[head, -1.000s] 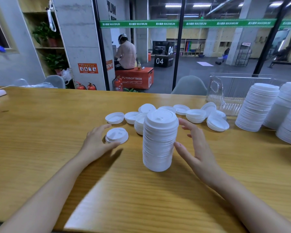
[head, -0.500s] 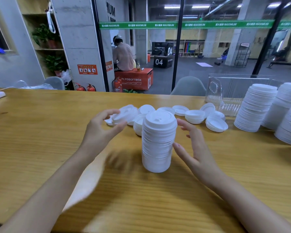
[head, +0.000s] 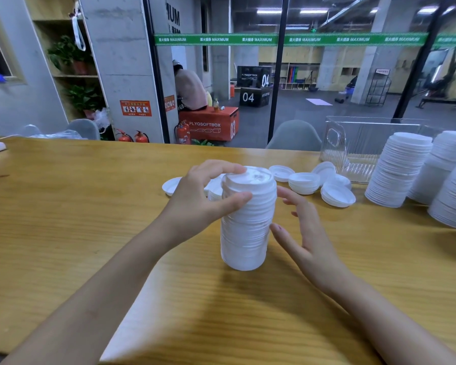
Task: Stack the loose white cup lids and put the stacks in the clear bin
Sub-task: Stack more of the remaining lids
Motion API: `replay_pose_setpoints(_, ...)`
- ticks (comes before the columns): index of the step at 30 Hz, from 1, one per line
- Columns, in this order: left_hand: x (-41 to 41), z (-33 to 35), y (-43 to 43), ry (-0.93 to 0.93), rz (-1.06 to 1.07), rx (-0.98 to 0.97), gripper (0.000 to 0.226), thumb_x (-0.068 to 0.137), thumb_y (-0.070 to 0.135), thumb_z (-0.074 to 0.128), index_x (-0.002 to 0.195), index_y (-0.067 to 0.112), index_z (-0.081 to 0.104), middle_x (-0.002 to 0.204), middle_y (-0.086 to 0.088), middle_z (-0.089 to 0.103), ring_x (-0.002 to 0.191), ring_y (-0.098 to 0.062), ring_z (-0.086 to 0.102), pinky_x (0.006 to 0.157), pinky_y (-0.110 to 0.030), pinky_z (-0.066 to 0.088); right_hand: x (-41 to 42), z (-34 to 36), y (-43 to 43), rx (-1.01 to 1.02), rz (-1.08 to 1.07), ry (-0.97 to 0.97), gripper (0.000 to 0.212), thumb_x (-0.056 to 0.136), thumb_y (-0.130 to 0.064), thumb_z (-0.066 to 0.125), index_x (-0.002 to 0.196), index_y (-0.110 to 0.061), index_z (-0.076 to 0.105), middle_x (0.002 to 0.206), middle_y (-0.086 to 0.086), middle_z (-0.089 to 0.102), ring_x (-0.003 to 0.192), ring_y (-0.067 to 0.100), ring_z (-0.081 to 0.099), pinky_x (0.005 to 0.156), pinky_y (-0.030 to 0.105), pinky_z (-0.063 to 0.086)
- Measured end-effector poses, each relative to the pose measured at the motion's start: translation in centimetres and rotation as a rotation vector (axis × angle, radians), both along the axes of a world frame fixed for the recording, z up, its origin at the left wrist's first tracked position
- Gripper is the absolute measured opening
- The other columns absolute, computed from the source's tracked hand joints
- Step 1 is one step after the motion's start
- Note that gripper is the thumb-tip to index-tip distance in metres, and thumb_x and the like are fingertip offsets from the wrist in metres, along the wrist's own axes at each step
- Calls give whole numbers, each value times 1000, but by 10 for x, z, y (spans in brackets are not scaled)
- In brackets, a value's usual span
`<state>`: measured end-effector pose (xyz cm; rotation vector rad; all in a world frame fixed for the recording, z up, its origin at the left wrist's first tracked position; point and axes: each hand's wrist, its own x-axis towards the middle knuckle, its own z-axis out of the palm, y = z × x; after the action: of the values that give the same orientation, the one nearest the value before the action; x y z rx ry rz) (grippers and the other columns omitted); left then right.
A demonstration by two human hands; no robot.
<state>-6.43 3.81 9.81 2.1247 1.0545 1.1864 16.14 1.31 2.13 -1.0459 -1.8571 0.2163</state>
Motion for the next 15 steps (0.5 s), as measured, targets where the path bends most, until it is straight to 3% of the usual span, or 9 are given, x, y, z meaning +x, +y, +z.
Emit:
replay_pose_setpoints(8,1,-8,-1,8,-15,0,52,68,63,65,116,43,64,124,26,57,126,-3,45,97,-17,34,0,1,0,-21,2,15,55,93,-51,48,144,-32,35,142,-27,40,133,14,40,109,27,32)
replay_pose_setpoints(12,-5,-15,-1,3,15,-43,77,64,67,66,135,45,48,131,27,52,125,5,42,96,-11,33,0,3,-2,-57,10,26,55,89,-56,52,139,-46,32,139,-37,36,134,8,39,109,20,30)
replay_pose_setpoints(15,-20,-36,1,59,22,-124,93,58,68,71,142,43,38,130,22,53,124,7,43,98,-7,33,5,2,-2,-217,16,-26,76,77,-68,58,143,-48,26,132,-35,42,129,-1,37,107,21,30)
